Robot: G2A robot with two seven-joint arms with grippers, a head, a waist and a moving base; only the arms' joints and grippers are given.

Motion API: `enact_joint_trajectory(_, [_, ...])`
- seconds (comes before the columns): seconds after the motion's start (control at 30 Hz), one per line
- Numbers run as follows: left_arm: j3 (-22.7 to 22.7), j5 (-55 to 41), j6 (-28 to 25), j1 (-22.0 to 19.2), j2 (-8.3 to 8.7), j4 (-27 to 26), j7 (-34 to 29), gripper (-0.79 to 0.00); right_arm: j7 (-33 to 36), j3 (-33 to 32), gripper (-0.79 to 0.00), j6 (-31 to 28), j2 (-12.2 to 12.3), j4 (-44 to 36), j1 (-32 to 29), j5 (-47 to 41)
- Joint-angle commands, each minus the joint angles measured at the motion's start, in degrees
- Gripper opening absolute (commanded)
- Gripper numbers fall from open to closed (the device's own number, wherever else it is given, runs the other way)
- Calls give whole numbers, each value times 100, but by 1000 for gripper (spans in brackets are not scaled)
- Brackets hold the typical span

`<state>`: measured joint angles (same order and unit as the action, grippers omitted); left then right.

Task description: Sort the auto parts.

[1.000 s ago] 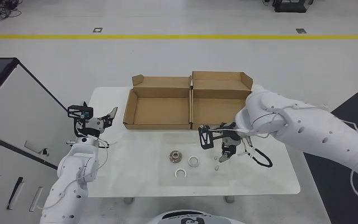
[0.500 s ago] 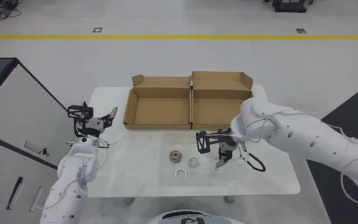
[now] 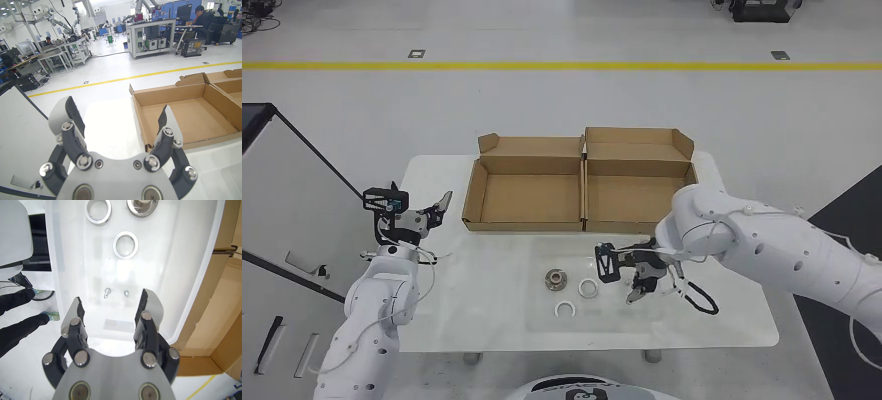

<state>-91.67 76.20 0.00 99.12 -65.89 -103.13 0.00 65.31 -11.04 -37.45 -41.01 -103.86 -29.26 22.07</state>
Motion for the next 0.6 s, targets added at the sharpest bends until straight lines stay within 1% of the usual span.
enact_joint_trajectory(0.0, [0, 0, 0, 0, 0, 0, 0, 0, -10, -21, -397, -9, 13, 6, -43, 47])
enact_joint_trajectory(0.57, [0, 0, 0, 0, 0, 0, 0, 0, -41, -65, -403, 10, -17, 68, -437, 350])
